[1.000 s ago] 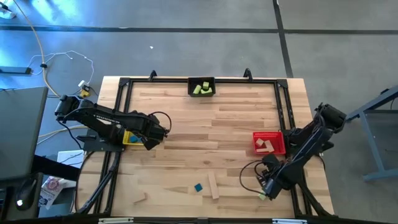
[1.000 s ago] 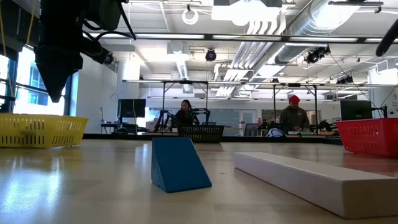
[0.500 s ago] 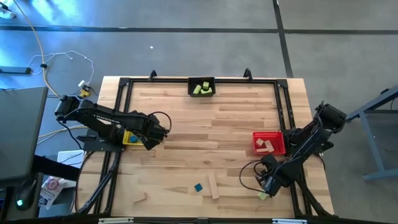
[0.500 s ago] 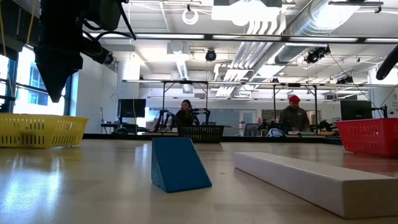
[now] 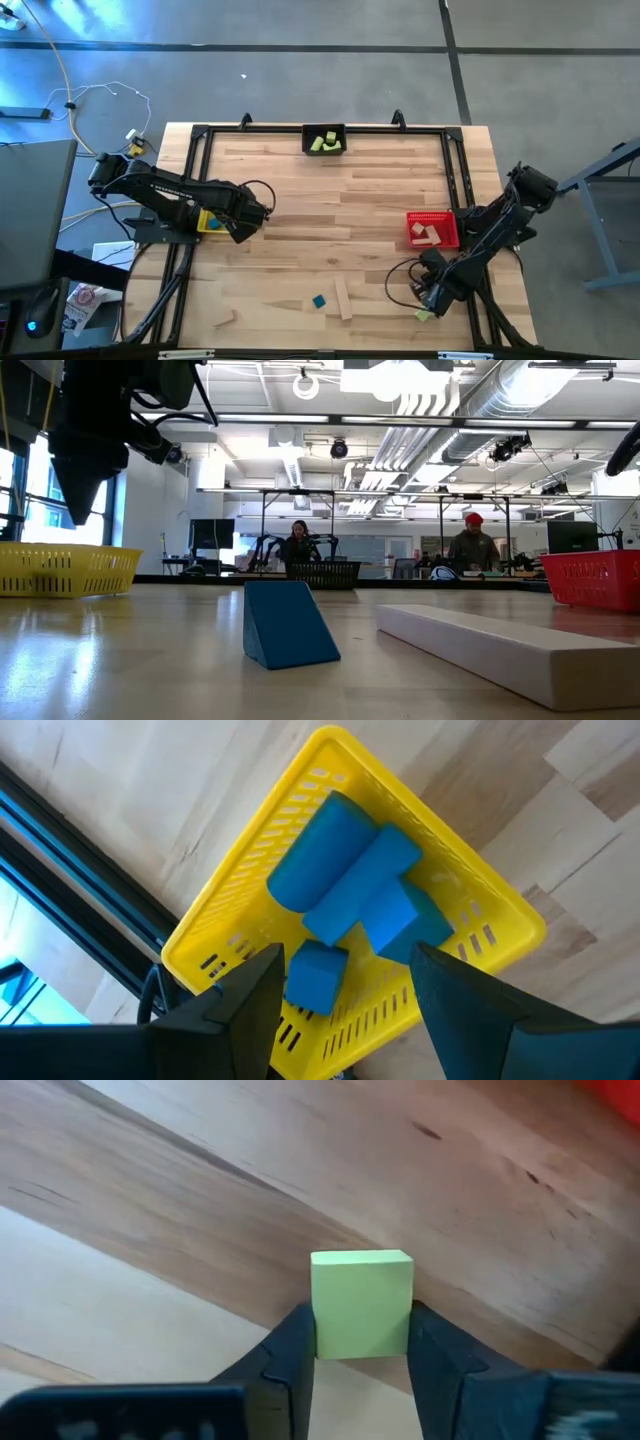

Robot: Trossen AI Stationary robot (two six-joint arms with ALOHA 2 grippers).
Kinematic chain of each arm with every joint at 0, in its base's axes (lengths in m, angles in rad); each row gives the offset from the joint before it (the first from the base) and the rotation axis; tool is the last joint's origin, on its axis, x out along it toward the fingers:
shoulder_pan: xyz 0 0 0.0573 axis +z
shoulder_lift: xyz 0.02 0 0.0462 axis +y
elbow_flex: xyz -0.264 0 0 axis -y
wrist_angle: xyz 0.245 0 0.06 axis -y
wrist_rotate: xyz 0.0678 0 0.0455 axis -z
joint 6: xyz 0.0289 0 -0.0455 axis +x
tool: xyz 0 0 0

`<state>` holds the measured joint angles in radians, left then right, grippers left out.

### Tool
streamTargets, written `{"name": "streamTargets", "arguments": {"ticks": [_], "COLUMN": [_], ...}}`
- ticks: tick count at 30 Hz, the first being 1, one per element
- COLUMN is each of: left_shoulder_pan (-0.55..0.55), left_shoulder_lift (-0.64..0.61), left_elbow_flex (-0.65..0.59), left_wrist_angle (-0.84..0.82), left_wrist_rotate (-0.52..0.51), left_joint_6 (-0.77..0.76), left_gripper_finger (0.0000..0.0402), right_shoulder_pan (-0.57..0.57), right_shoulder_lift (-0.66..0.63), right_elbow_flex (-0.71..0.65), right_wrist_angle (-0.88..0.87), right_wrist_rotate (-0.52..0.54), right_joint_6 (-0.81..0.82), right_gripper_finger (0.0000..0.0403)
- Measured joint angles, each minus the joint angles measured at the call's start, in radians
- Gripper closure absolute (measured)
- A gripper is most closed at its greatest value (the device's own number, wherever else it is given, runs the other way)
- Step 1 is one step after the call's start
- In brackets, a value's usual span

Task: Sort & place blocks by color
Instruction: Put the light green block into the black bin

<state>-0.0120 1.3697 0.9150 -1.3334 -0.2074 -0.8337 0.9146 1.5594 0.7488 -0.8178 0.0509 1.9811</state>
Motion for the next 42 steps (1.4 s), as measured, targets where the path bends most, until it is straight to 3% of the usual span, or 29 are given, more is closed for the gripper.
{"name": "streamTargets", "arguments": {"ticks": [6, 14, 25, 32, 42], "left_shoulder_pan": [0.000, 0.000, 0.000, 0.000, 0.007], "left_shoulder_lift": [0.000, 0.000, 0.000, 0.000, 0.000], "left_elbow_flex": [0.000, 0.000, 0.015, 0.106, 0.169], "left_wrist_angle": [0.001, 0.050, 0.178, 0.229, 0.551], "left_wrist_rotate": [0.026, 0.053, 0.173, 0.136, 0.099], "left_joint_6": [0.021, 0.066, 0.130, 0.167, 0.243], "left_gripper_finger": [0.0197, 0.0197, 0.0197, 0.0197, 0.0197], "right_shoulder_pan": [-0.033, -0.153, -0.371, -0.481, -0.610], "right_shoulder_lift": [0.006, 0.005, 0.004, 0.004, 0.004], "right_elbow_flex": [0.066, 0.158, 0.254, 0.291, 0.291], "right_wrist_angle": [0.018, 0.018, 0.033, 0.150, 0.398], "right_wrist_rotate": [0.150, 0.307, 0.398, 0.443, 0.456], "right_joint_6": [-0.086, -0.395, -0.923, -1.301, -1.754], "right_gripper_finger": [0.0292, 0.0296, 0.0296, 0.0296, 0.0295]}}
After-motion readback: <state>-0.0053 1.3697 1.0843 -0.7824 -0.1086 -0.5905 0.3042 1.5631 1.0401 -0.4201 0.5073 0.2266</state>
